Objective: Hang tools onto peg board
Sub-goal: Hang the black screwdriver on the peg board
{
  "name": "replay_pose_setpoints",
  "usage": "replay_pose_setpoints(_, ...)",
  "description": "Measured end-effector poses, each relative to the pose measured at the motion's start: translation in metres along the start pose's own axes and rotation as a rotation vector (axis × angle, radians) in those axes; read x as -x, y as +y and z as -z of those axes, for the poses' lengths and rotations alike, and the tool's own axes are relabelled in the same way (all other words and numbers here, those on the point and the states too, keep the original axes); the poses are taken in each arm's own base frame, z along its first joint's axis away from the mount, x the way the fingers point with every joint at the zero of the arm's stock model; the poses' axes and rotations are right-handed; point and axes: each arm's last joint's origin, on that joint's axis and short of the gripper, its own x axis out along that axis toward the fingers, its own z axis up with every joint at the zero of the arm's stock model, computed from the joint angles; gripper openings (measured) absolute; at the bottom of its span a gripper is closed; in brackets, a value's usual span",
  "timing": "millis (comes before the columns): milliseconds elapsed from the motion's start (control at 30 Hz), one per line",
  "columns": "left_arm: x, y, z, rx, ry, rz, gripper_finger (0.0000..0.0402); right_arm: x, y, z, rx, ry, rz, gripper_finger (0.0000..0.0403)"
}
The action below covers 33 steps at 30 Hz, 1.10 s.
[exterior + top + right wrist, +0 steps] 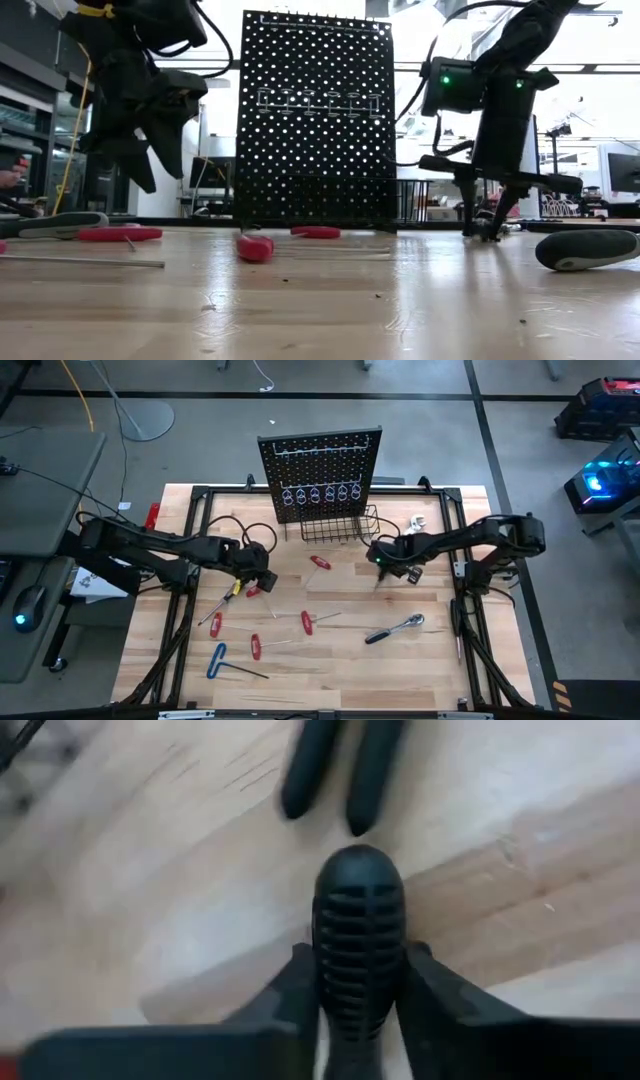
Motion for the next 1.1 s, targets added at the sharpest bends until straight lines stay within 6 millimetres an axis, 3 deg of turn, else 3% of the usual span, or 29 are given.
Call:
replay_pose_setpoints(200,0.010,0.000,-0.001,-0.002,-0.028,0.053,0.0230,0.028,-0.013,0.008,0.293,0.006,-0.013,0.0075)
replay_pose_setpoints(333,0.028,-0.002,-0.003,-0.010,-0.097,0.165,0.0230,0.088,-0.009,0.013,0.444,-0.111,-0.178,0.0075)
replay_pose_setpoints(533,0.062,-0.004,-0.011,0.015,-0.311,0.353,0.0230,0.185,0.004,0.002,0.548,-0.373,-0.455,0.0075)
replay_pose_setpoints(733,0.086,-0.004,-0.017,0.022,-0.514,0.444,0.0230,0.257,0.032,-0.007,0.643,-0.648,-0.639,0.0075)
replay_pose_setpoints(833,0.095,-0.006,-0.020,0.004,-0.569,0.474,0.0230,0.277,0.047,-0.010,0.677,-0.731,-0.708,0.0075)
replay_pose_setpoints(933,0.101,-0.008,-0.024,-0.043,-0.601,0.470,0.0230,0.283,0.063,-0.013,0.699,-0.810,-0.750,0.0075)
replay_pose_setpoints(1100,0.112,-0.010,-0.029,-0.108,-0.667,0.445,0.0229,0.264,0.090,-0.014,0.710,-0.940,-0.727,0.0075)
